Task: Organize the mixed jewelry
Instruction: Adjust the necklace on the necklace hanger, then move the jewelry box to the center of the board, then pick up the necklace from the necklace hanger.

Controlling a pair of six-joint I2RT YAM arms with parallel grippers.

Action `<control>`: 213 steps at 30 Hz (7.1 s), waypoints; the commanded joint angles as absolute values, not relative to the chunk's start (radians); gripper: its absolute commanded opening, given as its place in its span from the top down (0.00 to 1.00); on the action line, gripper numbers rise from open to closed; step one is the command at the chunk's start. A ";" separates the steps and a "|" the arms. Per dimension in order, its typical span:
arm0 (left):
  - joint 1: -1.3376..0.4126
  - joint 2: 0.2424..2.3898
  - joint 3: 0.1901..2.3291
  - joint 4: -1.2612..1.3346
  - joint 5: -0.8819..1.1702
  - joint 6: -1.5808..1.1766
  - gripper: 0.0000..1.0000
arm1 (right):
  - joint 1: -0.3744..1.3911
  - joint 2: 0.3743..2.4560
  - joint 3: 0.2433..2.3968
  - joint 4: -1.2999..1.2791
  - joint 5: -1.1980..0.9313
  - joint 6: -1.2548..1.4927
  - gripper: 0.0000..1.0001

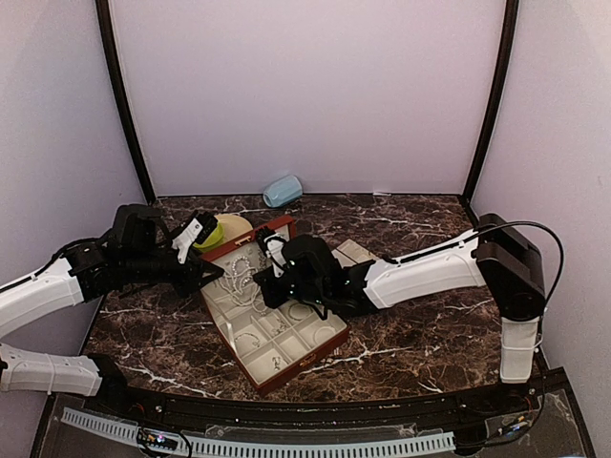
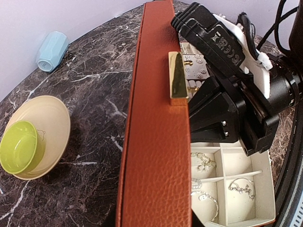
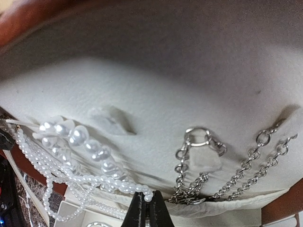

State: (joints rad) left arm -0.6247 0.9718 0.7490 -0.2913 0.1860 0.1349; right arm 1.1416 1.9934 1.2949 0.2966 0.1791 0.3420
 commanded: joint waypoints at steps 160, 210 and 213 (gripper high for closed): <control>-0.381 0.962 0.902 -0.029 0.012 0.056 0.20 | 0.957 2.023 1.350 -0.164 0.353 0.779 1.00; -0.311 0.870 0.824 -0.050 0.132 -0.085 0.11 | 1.109 2.275 1.864 0.067 0.220 0.304 0.65; -0.311 0.865 0.824 -0.052 0.135 -0.084 0.11 | 1.109 2.322 1.920 0.051 0.256 0.298 0.65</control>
